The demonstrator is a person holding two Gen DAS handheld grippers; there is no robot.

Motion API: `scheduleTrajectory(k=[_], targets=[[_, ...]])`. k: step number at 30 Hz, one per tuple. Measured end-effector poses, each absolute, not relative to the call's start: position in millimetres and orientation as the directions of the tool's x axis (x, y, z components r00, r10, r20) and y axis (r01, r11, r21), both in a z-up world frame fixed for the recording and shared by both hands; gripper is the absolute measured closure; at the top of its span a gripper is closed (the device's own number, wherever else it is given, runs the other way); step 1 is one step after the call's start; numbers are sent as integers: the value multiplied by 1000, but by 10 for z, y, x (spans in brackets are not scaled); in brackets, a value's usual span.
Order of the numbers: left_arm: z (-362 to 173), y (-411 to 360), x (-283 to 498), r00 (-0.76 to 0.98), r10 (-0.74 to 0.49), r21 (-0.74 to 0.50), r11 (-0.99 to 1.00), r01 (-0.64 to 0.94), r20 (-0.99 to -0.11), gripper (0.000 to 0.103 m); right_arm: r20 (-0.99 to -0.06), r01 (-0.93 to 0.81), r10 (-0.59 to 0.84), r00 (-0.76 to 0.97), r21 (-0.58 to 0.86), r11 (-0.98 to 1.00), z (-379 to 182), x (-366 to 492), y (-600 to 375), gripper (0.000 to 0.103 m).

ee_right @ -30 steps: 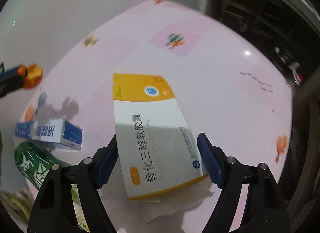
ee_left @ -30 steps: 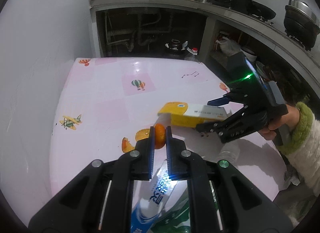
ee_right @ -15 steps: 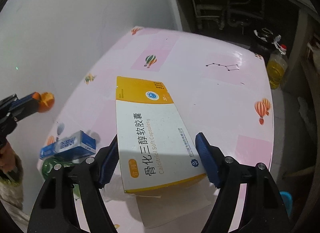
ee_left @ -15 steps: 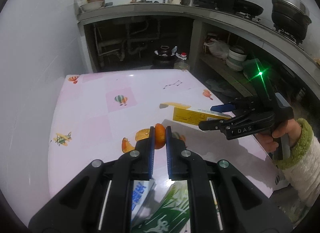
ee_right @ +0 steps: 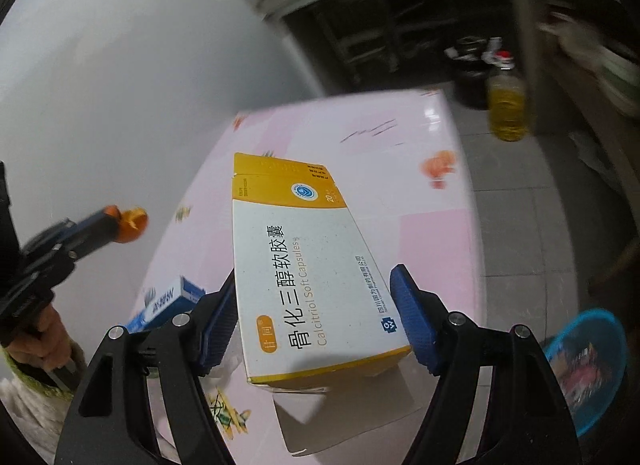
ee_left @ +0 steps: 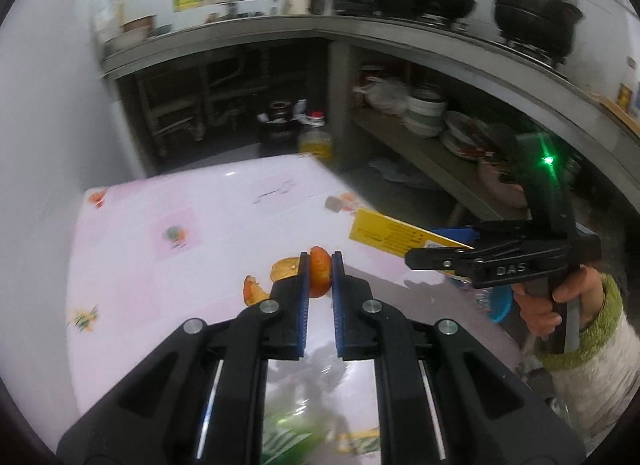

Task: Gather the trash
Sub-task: 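Carry the orange peel and medicine box over the blue wastebasket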

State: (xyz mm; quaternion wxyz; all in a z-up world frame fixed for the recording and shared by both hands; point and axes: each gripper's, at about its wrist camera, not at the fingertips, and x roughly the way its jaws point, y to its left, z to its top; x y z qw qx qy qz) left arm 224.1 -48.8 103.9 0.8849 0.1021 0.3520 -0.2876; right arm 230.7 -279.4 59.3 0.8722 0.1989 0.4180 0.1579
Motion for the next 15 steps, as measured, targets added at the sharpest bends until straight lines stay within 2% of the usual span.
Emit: scheduleTrajectory(k=[5,8,10,15], targets=[[1115,-1243,2159,482,-541,-36,689,723,-689,94,-632,106,301,715,522,846,577,1560,-3590,32],[1060,-1749,2136,387,-579,-63,608,792,-718,94,-647,262,178,741,523,811,438,1084,-4040,32],[960,-2182,2143,278,-603,-124,539,833,-748,94,-664,349,122,738,531,772,294,851,-4309,32],[520,-3227,2071,83,-552,-196,427,883,-830,94,-736,561,40,676,548,620,-364,315,-4845,32]])
